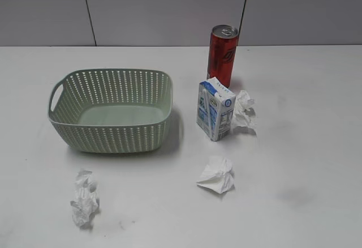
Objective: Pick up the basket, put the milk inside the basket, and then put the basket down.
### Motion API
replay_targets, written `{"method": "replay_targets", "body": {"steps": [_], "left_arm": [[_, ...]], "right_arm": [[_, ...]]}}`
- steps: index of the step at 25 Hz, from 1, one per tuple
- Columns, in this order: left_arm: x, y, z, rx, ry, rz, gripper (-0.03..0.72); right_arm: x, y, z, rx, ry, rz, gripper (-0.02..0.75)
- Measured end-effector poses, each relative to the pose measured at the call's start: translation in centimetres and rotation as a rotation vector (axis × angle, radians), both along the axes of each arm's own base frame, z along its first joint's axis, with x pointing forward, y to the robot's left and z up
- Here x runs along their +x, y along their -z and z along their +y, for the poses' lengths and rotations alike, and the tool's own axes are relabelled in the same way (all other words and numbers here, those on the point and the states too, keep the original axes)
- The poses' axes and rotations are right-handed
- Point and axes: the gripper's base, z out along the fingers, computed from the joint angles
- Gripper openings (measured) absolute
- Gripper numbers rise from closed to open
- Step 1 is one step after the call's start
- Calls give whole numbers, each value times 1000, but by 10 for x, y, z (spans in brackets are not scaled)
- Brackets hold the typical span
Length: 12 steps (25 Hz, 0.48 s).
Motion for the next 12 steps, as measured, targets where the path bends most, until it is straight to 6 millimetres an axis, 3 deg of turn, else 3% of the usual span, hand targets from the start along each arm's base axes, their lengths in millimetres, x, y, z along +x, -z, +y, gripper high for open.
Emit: {"method": "replay_targets", "body": {"steps": [12], "left_arm": [[0,0,0,0,0,0,648]], "right_arm": [[0,0,0,-1,0,0,517]]}}
